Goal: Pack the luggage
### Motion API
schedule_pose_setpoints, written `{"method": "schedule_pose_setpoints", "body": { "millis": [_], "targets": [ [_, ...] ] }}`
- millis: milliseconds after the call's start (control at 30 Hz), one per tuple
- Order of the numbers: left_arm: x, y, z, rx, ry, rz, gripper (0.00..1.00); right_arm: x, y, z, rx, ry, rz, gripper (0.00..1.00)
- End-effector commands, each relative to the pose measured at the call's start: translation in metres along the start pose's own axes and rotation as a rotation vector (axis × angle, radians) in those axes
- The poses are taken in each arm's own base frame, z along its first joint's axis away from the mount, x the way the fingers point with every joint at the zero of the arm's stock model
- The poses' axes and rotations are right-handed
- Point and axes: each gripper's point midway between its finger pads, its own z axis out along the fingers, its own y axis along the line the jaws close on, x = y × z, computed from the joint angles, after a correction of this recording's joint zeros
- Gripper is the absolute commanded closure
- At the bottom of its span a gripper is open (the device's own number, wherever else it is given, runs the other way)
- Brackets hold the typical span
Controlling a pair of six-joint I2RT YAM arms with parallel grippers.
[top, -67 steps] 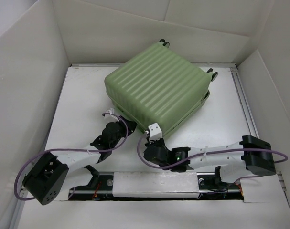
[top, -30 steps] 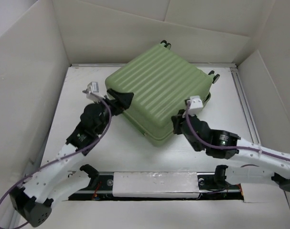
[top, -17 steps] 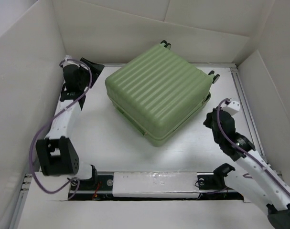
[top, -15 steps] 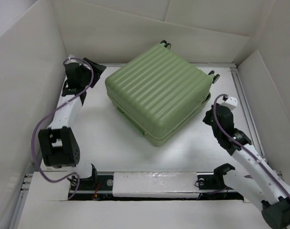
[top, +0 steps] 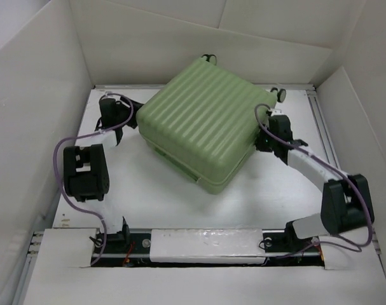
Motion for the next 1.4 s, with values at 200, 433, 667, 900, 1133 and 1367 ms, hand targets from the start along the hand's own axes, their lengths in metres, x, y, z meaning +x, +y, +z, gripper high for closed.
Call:
{"method": "schedule_pose_setpoints", "body": {
  "millis": [200,433,667,900,1133,1367],
  "targets": [
    [0.11,0.005,-0.105,0.165,0.1,0.029,0.47,-0.112,0.216,0.016,-0.78,-0.133,-0.227,1.0],
    [0.104,-0.011,-0.141,0.193,0.032,0.13,0.46,-0.154,0.205,-0.006,-0.663,-0.222,-0.218,0.92],
    [0.065,-0.06,-0.177,0.238,-0.104,0.194,0.42,-0.147,0.131,-0.091,-0.337,-0.396,-0.24,0.48],
    [0.049,-0.034,-0.221,0.094,-0.325,0.226,0.39,-0.031,0.111,-0.165,-0.422,-0.448,-0.162,0.85],
    [0.087,0.034,-0.22,0.013,-0.296,0.148,0.49,0.054,0.121,-0.153,-0.517,-0.343,-0.2,0.91],
    [0.113,0.059,-0.207,0.034,-0.216,0.135,0.52,0.063,0.116,-0.124,-0.379,-0.348,-0.279,0.6]
  ]
}}
